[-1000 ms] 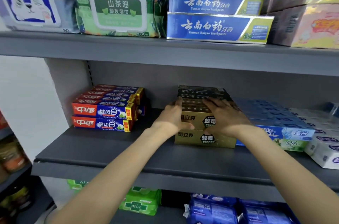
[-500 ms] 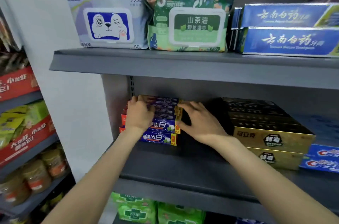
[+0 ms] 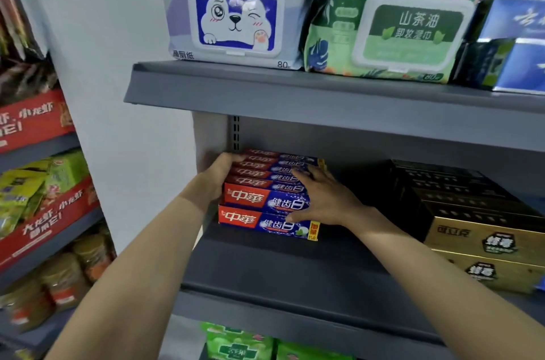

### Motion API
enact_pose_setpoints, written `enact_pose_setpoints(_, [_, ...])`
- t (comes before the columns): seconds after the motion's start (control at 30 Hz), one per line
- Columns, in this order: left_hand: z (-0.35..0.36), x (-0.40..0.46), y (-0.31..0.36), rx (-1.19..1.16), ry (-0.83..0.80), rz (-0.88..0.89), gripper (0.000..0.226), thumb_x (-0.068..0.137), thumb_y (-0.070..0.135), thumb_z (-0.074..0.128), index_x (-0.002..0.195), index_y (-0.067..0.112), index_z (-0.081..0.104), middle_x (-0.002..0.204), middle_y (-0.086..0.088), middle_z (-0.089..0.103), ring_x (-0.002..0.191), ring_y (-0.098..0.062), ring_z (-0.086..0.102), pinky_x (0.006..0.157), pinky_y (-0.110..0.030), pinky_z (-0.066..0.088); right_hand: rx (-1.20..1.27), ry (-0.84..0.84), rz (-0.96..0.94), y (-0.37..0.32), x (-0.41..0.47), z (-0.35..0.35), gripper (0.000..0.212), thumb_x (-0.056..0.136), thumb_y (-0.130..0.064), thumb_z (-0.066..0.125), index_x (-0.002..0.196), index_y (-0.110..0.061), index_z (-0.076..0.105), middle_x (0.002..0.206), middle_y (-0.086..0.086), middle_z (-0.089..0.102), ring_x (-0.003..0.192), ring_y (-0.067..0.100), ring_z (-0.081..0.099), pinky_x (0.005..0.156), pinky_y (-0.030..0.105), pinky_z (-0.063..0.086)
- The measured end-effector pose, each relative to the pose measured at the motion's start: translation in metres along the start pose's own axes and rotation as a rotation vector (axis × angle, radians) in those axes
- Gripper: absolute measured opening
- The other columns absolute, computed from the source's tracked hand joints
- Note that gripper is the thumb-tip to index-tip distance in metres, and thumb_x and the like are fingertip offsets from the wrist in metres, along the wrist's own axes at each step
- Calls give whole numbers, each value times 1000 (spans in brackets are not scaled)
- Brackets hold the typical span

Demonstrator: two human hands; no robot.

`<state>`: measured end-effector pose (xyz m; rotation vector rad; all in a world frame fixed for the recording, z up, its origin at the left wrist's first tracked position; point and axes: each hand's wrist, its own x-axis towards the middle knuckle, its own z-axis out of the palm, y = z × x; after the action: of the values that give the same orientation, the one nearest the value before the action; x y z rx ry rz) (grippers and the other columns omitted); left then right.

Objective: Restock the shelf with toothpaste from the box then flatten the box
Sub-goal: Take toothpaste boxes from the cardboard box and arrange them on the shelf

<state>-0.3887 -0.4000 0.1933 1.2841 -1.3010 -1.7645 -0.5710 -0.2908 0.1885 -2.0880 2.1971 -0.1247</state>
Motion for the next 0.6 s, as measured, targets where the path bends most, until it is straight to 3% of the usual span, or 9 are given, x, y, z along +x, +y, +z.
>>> enact_pose_setpoints(0.33, [-6, 24, -14, -159, -13, 4, 35, 94, 47, 48, 94, 12, 54, 56, -4, 68, 51, -21, 66, 59, -30, 55, 13, -1, 14, 2, 5, 1, 110, 68, -60, 72, 150, -32, 3, 159, 3, -1, 146, 26, 1, 117, 46, 16])
enact_pose_setpoints(0.6, [-4, 30, -16, -134, -30, -18, 31, 92, 41, 52, 94, 10, 54, 60, -5, 68, 48, -20, 65, 57, -28, 55, 13, 2, 19, 3, 2, -1, 109, 70, -57, 73, 150, -35, 2, 159, -1, -1, 146, 25, 3, 115, 44, 18])
